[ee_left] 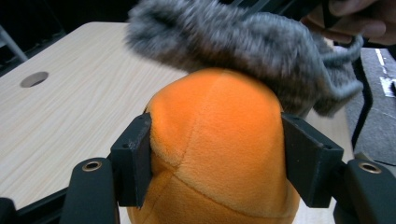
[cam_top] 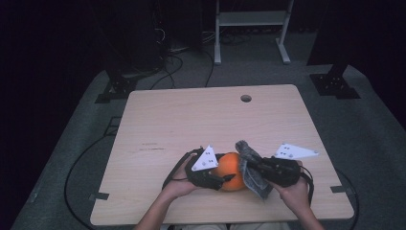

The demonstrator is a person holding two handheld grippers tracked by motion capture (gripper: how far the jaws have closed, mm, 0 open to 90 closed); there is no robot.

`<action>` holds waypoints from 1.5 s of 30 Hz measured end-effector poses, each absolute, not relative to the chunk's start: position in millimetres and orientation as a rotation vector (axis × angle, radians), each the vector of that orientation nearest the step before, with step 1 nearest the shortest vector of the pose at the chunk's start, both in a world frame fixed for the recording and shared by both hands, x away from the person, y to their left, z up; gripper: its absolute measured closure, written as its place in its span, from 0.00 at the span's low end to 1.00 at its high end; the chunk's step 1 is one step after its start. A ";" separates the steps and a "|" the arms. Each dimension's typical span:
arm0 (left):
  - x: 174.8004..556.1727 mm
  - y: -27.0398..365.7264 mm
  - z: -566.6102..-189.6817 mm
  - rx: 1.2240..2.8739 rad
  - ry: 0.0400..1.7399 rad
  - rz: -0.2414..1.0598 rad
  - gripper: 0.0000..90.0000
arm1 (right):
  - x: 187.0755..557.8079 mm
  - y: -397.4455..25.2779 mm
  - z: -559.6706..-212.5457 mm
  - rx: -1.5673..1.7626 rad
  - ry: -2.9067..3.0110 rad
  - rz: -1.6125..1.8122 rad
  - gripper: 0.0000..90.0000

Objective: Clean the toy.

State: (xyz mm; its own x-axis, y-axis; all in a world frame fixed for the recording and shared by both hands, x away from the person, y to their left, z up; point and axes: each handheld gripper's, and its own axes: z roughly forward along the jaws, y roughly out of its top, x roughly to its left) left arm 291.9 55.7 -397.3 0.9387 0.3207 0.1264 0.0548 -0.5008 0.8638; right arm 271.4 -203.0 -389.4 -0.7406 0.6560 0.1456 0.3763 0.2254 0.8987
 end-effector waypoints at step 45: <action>311.1 65.2 -422.9 2.025 0.351 0.212 0.26 | 291.7 -222.8 -414.2 1.125 2.214 1.506 0.86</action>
State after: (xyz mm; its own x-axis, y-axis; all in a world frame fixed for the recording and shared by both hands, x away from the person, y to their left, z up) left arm 311.1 65.2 -422.9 0.9418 0.3361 -0.0014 0.1558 -0.4331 0.8878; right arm 291.7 -222.8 -414.2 -0.6758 0.7044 0.2170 0.4605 0.1737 0.8705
